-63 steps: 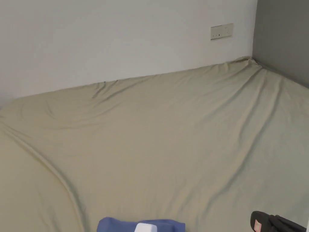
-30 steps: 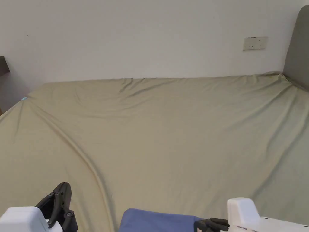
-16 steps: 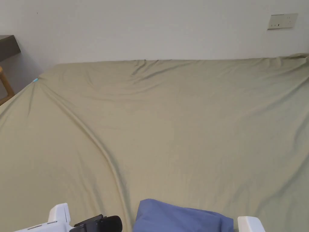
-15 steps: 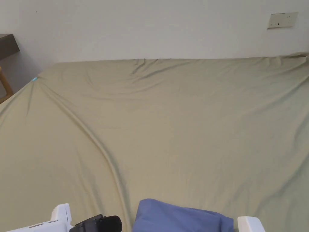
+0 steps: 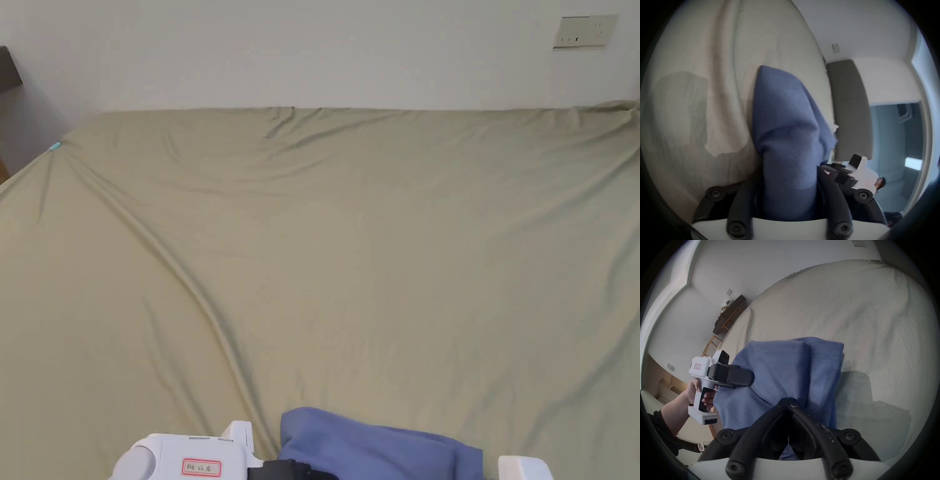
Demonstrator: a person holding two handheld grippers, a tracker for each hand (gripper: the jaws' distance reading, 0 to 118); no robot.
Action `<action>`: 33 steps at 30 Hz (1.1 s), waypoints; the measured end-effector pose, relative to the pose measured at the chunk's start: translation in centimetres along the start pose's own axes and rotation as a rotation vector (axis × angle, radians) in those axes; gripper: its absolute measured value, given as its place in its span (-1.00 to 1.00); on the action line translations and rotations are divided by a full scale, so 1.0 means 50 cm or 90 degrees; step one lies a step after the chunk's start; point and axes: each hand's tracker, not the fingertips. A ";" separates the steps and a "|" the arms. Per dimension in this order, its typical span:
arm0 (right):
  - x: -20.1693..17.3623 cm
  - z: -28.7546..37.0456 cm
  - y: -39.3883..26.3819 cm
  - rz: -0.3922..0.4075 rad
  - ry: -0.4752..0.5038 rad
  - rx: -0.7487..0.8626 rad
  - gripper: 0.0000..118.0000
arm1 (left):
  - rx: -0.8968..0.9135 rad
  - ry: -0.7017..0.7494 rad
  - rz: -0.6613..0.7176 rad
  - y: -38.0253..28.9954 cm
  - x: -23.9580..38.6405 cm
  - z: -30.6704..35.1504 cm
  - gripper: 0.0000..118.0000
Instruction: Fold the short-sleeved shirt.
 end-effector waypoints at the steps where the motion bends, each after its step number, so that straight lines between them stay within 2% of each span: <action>1: -0.005 0.007 -0.001 0.003 -0.005 0.002 -0.95 | -0.001 0.027 -0.010 0.000 0.012 0.016 -0.60; 2: -0.011 0.020 -0.001 0.007 -0.002 0.007 -0.95 | 0.014 0.106 -0.099 -0.008 0.041 0.032 -0.60; 3: -0.016 0.035 -0.002 0.005 -0.002 0.020 -0.95 | 0.021 0.128 -0.164 -0.017 0.067 0.055 -0.61; 5: -0.029 0.066 -0.002 0.003 -0.012 0.045 -0.95 | 0.048 0.136 -0.209 -0.005 0.093 0.130 -0.62; 8: -0.047 0.114 0.002 0.021 -0.018 0.075 -0.95 | 0.096 0.274 -0.280 0.023 0.123 0.269 -0.62; 12: -0.050 0.168 -0.001 0.075 -0.074 0.120 -0.95 | 0.087 0.561 -0.292 0.082 0.114 0.435 -0.62; 15: -0.062 0.202 0.001 0.086 -0.118 0.136 -0.95 | 0.059 0.762 -0.299 0.130 0.065 0.511 -0.61; 17: -0.056 0.216 0.000 0.074 -0.123 0.141 -0.95 | 0.051 0.861 -0.298 0.148 0.040 0.528 -0.58; 18: -0.035 0.218 -0.003 0.062 -0.124 0.146 -0.95 | 0.063 0.893 -0.301 0.158 0.024 0.536 -0.47; 19: -0.025 0.222 -0.005 0.049 -0.125 0.152 -0.95 | 0.069 0.917 -0.302 0.163 0.008 0.542 -0.10; 21: -0.011 0.232 -0.009 0.017 -0.131 0.156 -0.95 | 0.091 0.933 -0.320 0.141 0.006 0.552 0.76; 22: -0.002 0.236 -0.010 0.007 -0.131 0.156 -0.95 | 0.108 0.925 -0.330 0.118 0.020 0.554 1.00; 24: 0.008 0.254 -0.012 0.007 -0.137 0.168 -0.95 | 0.198 0.877 -0.342 0.083 0.050 0.561 0.89; 27: 0.006 0.290 -0.010 0.027 -0.184 0.215 -0.95 | 0.316 0.752 -0.351 0.032 0.122 0.556 0.88; 30: -0.015 0.325 -0.001 0.048 -0.200 0.264 -0.95 | 0.429 0.570 -0.362 -0.040 0.208 0.520 0.89; 31: -0.026 0.337 0.002 0.058 -0.197 0.284 -0.95 | 0.442 0.513 -0.366 -0.073 0.238 0.503 0.81; 32: -0.041 0.352 0.003 0.073 -0.194 0.310 -0.95 | 0.463 0.448 -0.375 -0.113 0.269 0.482 0.61; 33: -0.057 0.367 0.003 0.088 -0.194 0.339 -0.95 | 0.494 0.399 -0.396 -0.154 0.303 0.449 0.17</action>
